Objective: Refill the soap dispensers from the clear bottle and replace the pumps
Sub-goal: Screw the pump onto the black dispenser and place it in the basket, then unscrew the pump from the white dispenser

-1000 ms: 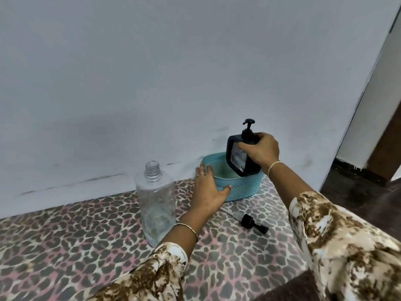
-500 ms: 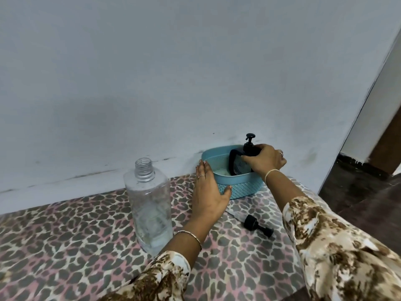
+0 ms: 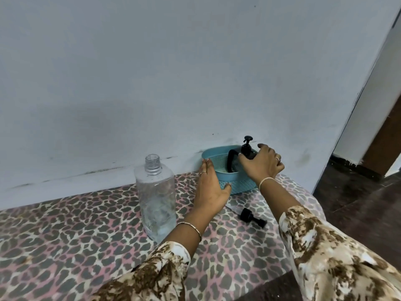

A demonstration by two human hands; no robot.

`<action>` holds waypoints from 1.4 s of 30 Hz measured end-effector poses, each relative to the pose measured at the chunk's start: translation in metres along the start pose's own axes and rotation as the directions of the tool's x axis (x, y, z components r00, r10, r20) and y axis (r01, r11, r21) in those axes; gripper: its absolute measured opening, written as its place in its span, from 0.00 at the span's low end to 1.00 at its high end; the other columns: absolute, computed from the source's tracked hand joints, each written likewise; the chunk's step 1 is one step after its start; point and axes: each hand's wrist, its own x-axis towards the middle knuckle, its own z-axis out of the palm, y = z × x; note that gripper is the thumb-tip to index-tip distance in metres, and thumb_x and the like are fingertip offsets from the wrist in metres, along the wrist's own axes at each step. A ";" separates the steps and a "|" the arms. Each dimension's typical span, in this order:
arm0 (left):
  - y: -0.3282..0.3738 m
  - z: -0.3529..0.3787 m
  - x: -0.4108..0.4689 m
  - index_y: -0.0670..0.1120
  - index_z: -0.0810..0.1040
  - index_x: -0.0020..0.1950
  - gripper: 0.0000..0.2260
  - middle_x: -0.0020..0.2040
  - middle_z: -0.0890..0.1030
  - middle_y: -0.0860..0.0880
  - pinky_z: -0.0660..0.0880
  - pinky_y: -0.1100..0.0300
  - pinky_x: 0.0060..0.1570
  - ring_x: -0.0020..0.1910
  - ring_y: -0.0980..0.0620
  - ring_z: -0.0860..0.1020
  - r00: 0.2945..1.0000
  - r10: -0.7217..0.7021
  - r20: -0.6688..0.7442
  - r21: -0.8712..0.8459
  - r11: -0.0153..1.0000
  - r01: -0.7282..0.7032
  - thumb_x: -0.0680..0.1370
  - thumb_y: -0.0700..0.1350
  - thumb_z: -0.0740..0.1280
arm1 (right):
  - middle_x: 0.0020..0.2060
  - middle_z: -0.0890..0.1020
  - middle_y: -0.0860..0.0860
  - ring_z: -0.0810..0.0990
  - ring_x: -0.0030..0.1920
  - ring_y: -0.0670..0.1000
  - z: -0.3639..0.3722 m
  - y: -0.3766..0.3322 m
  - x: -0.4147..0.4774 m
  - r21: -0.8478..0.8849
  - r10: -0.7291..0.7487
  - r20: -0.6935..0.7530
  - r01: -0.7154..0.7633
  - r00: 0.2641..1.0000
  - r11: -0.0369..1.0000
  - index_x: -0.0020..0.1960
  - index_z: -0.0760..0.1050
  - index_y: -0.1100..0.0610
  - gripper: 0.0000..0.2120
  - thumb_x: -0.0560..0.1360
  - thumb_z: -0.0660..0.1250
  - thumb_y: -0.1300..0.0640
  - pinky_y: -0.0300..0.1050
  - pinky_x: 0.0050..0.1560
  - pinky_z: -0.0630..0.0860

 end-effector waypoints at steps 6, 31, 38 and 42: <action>0.018 -0.020 -0.050 0.48 0.63 0.73 0.27 0.66 0.75 0.51 0.74 0.60 0.57 0.58 0.52 0.77 0.987 0.003 -0.163 -0.164 0.986 -0.030 0.76 0.43 0.68 | 0.64 0.71 0.52 0.67 0.66 0.54 -0.019 -0.002 -0.083 0.161 -0.193 -0.066 0.201 0.979 0.966 0.64 0.69 0.53 0.22 0.73 0.68 0.50 0.55 0.65 0.60; -0.171 -0.190 -0.217 0.49 0.73 0.63 0.18 0.59 0.79 0.48 0.79 0.47 0.52 0.51 0.47 0.80 0.755 -0.447 -0.480 -0.274 0.894 0.355 0.74 0.45 0.70 | 0.59 0.76 0.49 0.73 0.62 0.52 0.028 -0.091 -0.315 0.330 -0.620 0.480 0.527 0.621 0.783 0.60 0.73 0.50 0.17 0.72 0.68 0.53 0.54 0.63 0.70; -0.238 -0.267 -0.206 0.43 0.69 0.68 0.24 0.65 0.73 0.42 0.71 0.48 0.64 0.64 0.42 0.73 0.611 -0.484 -0.626 -0.223 0.862 0.455 0.73 0.44 0.71 | 0.63 0.75 0.50 0.73 0.64 0.52 0.067 -0.143 -0.333 0.310 -0.641 0.568 0.587 0.516 0.748 0.66 0.70 0.52 0.21 0.75 0.66 0.51 0.50 0.64 0.70; -0.266 -0.302 -0.185 0.40 0.66 0.69 0.29 0.66 0.71 0.39 0.68 0.49 0.64 0.65 0.39 0.70 0.520 -0.501 -0.692 -0.241 0.839 0.488 0.72 0.44 0.73 | 0.63 0.76 0.50 0.74 0.63 0.52 0.095 -0.167 -0.333 0.313 -0.664 0.572 0.621 0.481 0.719 0.68 0.70 0.52 0.21 0.76 0.64 0.48 0.51 0.64 0.70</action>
